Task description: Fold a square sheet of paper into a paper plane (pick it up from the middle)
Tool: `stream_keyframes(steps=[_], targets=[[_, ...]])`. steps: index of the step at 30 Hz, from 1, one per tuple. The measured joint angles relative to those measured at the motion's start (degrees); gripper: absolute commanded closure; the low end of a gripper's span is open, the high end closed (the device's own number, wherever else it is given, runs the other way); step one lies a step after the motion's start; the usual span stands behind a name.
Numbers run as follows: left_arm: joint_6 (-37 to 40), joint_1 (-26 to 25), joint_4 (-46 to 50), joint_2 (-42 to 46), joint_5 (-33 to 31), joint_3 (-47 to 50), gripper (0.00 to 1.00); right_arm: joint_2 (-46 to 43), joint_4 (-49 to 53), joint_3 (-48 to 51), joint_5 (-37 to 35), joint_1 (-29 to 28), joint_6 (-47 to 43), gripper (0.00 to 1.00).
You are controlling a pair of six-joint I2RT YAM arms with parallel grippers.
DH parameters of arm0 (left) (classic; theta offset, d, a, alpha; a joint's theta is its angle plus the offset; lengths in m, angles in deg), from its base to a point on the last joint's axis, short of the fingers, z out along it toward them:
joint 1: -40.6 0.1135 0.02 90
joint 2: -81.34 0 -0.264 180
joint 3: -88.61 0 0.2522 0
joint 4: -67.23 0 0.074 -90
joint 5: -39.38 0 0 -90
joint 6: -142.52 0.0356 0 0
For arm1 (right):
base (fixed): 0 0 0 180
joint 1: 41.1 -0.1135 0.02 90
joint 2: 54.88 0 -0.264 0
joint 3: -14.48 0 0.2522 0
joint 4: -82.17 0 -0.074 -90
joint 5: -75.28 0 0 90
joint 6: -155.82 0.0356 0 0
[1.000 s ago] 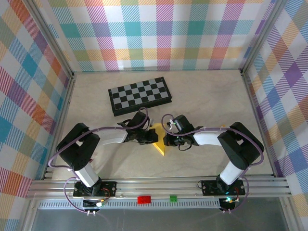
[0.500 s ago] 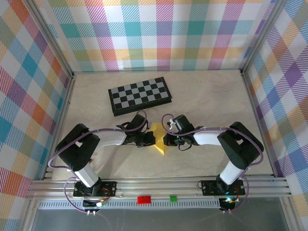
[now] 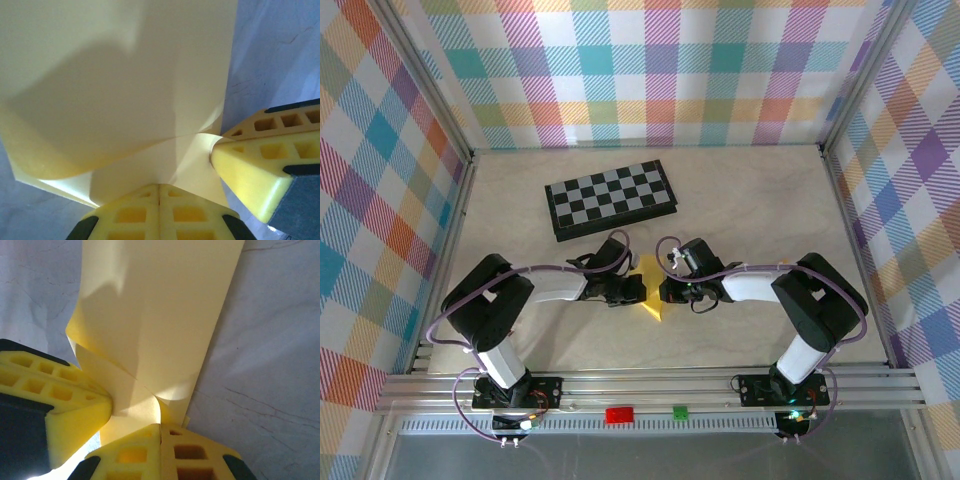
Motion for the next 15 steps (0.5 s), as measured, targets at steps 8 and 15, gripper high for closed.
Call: stream_keyframes(steps=[8,15], targets=[[0.20,-0.07,-2.75,0.00,-0.07,1.44,0.99,-1.42,2.80,-2.01,-0.39,0.00,0.13,0.70],[0.20,-0.17,-4.09,0.00,-0.11,1.86,1.00,-9.55,5.38,-2.27,-0.15,0.02,0.59,0.63]])
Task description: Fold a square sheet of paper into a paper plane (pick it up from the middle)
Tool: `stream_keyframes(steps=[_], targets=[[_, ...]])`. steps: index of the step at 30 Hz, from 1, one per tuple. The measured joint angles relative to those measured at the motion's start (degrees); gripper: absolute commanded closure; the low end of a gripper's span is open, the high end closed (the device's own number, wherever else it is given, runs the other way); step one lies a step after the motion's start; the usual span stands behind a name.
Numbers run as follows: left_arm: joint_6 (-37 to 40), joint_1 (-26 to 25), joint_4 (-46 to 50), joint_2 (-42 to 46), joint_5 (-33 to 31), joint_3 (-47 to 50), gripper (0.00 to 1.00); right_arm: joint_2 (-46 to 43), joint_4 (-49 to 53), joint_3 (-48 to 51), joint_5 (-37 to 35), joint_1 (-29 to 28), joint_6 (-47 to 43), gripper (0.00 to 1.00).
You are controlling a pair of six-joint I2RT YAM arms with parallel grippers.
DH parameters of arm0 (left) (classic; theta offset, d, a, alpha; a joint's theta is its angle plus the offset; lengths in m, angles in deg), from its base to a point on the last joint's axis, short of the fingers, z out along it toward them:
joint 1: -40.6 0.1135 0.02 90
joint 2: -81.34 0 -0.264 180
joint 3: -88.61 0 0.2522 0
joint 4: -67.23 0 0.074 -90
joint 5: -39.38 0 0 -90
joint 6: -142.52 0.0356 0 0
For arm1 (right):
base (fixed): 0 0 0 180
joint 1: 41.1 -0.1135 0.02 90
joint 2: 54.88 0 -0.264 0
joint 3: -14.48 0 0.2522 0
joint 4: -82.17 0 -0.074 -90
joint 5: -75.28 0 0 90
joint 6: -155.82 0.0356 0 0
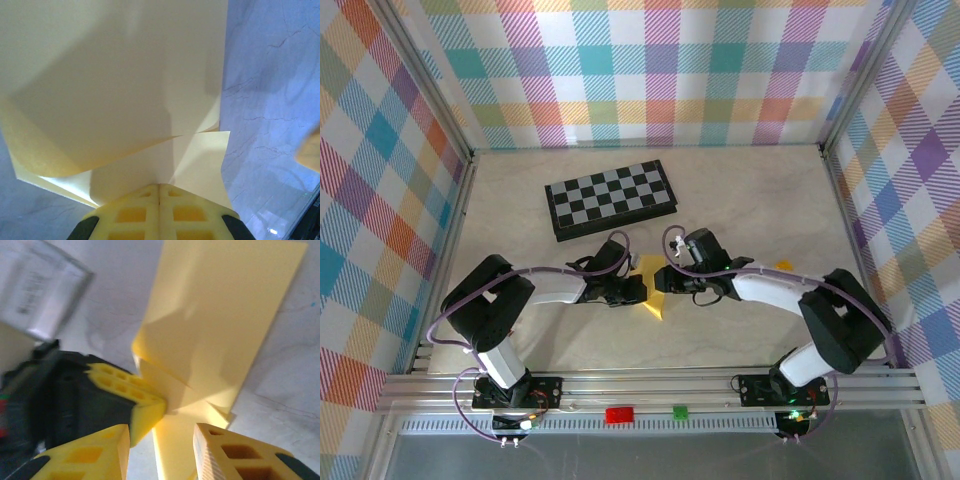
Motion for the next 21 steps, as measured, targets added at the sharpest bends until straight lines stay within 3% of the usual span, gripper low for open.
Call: stream_keyframes(steps=[6,9,21], targets=[[-0.02,-0.11,-0.31,-0.02,-0.20,0.04,1.00,-0.28,-0.35,0.02,6.67,-1.77,4.13,0.87],[0.00,-0.11,-0.44,-0.02,-0.22,0.13,1.00,1.49,0.02,0.02,7.10,-3.34,5.66,0.93],[0.00,-0.13,-0.44,-0.02,-0.22,0.15,1.00,6.34,1.77,0.76,7.02,-4.61,7.15,0.96]])
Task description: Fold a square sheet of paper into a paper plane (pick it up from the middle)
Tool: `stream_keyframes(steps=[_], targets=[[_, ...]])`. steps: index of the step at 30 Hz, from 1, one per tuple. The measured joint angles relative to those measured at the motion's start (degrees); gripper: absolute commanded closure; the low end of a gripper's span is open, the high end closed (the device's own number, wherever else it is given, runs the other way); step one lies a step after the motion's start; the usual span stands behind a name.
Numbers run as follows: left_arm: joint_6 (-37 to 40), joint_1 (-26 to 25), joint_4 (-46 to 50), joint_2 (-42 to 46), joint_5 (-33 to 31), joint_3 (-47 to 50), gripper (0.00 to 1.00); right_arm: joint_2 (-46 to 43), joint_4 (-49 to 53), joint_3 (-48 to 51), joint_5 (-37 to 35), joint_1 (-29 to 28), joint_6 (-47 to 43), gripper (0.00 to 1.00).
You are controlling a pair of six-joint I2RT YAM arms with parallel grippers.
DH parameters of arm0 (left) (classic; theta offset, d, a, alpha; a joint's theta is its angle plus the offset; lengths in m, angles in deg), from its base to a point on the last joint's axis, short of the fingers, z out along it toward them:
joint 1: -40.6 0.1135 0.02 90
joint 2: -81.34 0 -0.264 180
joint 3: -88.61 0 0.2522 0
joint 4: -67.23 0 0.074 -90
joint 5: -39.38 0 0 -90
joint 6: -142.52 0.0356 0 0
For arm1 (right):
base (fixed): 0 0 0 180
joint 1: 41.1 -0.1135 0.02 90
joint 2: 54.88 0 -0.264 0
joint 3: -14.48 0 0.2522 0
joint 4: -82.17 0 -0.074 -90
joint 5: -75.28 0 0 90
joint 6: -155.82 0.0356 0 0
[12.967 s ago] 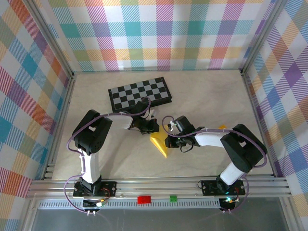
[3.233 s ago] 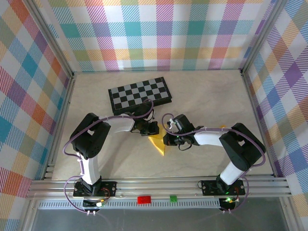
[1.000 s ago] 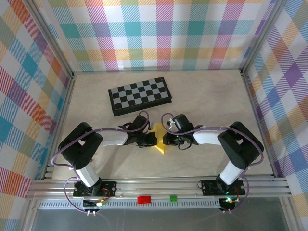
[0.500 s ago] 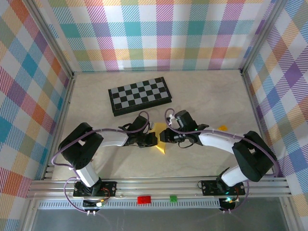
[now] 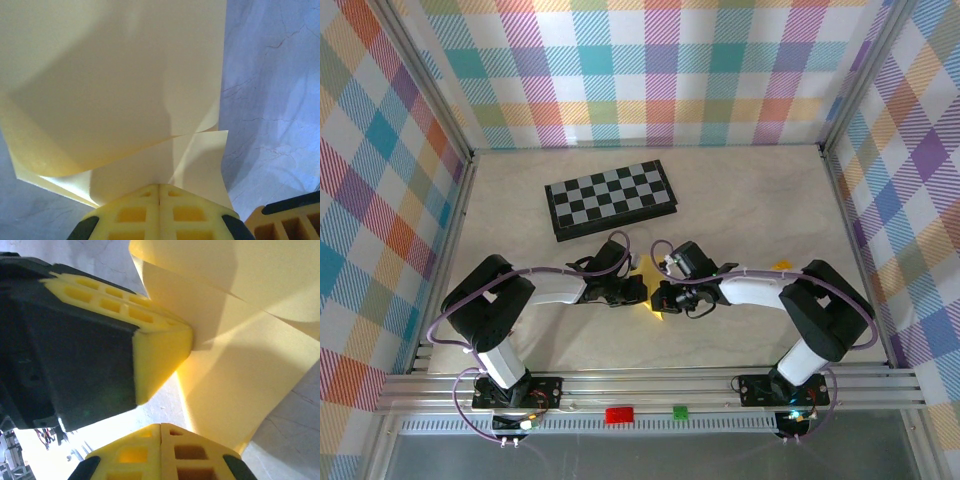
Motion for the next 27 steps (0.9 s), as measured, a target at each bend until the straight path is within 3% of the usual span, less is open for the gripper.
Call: stream_keyframes(steps=[6,16,27], targets=[[0.00,-0.04,-0.09,0.00,0.02,0.00,1.00,-0.44,-0.13,4.55,0.00,-0.68,1.38,0.95],[0.00,-0.11,-0.13,0.00,-0.02,0.00,1.00,-7.54,2.29,2.86,-1.03,-1.09,2.82,0.92],[-0.02,-0.11,-1.14,0.11,-0.11,0.57,1.00,5.77,-3.98,-0.59,-0.42,-1.36,4.98,0.92]])
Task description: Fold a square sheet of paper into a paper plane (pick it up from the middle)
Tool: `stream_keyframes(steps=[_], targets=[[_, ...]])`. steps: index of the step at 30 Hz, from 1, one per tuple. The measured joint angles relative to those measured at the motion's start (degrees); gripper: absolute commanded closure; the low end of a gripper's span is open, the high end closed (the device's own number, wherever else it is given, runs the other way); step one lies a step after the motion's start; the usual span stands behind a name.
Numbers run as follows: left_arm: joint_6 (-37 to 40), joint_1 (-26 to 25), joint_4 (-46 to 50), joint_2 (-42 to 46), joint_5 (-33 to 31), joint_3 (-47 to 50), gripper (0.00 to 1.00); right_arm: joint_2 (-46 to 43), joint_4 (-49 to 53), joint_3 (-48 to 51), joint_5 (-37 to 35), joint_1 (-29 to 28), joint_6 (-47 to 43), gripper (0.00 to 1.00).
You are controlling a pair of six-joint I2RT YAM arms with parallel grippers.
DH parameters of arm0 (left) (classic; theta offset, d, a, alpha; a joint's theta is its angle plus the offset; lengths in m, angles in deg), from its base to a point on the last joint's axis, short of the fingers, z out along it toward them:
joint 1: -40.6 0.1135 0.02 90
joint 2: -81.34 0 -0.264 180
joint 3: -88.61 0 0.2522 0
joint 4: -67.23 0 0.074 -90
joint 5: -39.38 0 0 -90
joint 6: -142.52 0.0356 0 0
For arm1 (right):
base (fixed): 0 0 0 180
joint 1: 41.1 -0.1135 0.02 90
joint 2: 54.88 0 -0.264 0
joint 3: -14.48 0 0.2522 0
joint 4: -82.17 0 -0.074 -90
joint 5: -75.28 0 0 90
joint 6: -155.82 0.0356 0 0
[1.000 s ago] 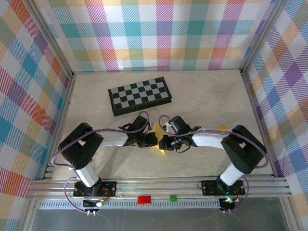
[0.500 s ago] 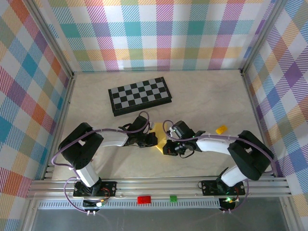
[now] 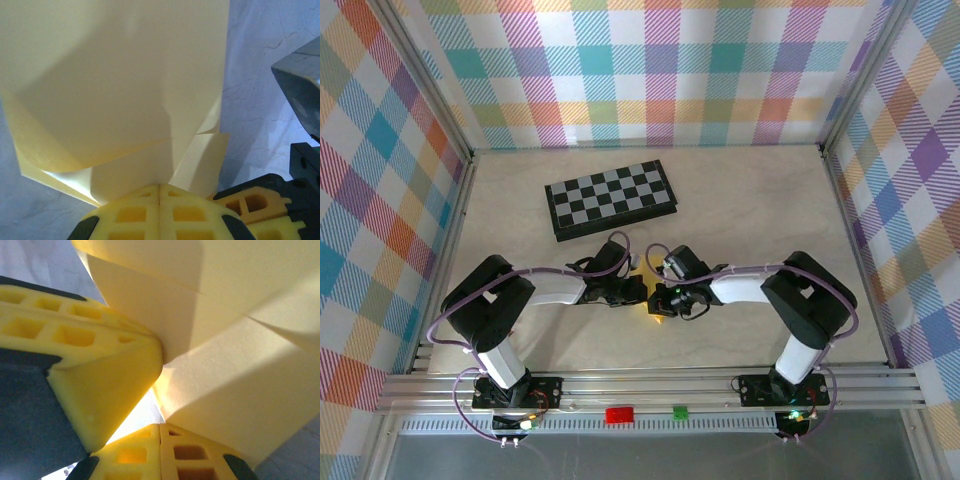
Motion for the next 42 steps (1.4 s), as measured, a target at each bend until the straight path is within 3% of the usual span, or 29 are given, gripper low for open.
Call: stream_keyframes(steps=[11,19,26,30,37,42], targets=[[-0.04,-0.11,-0.55,0.00,-0.07,0.24,1.00,-10.56,-3.13,12.07,-0.61,-1.29,2.58,0.90],[-0.22,-0.11,-0.92,0.11,-0.09,0.46,1.00,-17.05,1.20,11.43,-2.10,-1.36,2.67,0.92],[-0.24,-0.11,-1.01,0.28,-0.11,0.57,1.00,-8.20,1.03,1.40,-5.03,-1.33,2.34,0.92],[-0.20,-0.13,-0.20,0.90,-0.98,0.55,0.99,-2.21,1.29,0.39,-6.08,-1.31,2.12,0.94],[0.00,-0.28,5.27,5.79,-2.49,0.44,0.94,-2.54,-4.50,3.54,-4.96,-1.14,2.56,0.96],[-1.92,-0.79,2.58,9.38,-2.12,1.22,0.96,-2.56,-4.87,3.67,-4.98,-1.14,2.56,0.96]])
